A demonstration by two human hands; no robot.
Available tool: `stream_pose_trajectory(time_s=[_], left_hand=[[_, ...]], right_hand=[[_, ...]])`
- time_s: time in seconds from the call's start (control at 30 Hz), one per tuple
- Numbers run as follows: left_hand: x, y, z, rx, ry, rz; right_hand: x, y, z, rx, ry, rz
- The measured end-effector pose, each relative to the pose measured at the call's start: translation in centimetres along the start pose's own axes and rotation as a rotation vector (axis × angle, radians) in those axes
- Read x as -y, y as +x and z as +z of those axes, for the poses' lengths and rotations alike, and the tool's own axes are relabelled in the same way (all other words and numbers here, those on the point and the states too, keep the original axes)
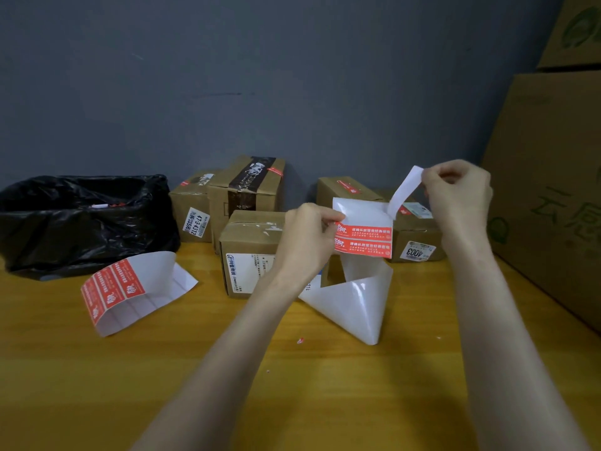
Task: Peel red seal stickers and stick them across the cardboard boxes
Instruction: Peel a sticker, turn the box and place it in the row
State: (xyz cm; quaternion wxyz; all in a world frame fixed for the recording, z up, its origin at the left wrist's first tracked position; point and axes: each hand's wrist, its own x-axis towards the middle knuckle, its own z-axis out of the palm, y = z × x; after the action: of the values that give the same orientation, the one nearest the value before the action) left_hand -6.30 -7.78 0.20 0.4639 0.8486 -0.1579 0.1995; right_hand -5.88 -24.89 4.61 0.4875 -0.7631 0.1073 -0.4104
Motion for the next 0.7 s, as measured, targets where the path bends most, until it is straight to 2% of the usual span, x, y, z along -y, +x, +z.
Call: stream_pose_trajectory(time_s=[0.1,0.2,0.3,0.4,0.5,0.63,0.7], left_hand=[[0.0,-0.2,1.1,-0.004,0.143,0.114],[-0.1,-0.6,2.6,0.043,0.2,0.195],[0.0,-1.2,3.6,0.157,0.172,0.215],[0.2,-1.3,3.6,0.271,0.116,0.157],[-0.4,-1.0,2.8,0.285,-0.102,0.067],[-2.1,0.2,0.3,0.108,-0.729,-0.202],[-2.1,0.7,-1.3,0.073,-0.909,-0.287]], right_hand=[[0.3,-0.1,-0.1,-0.043,0.019,-0.022],[0.5,-0.3,0.2,-0.007,0.006,-0.056],[0.5,-0.5,0.8,0.028,0.009,-0.096],[0.7,-1.0,1.5,0.056,0.007,-0.142],[1.0,-1.5,2.1,0.091,0.05,-0.17],[1.9,-2.7,3.2,0.133,0.118,-0.286],[2.3,-3.6,4.0,0.159,0.152,-0.365]])
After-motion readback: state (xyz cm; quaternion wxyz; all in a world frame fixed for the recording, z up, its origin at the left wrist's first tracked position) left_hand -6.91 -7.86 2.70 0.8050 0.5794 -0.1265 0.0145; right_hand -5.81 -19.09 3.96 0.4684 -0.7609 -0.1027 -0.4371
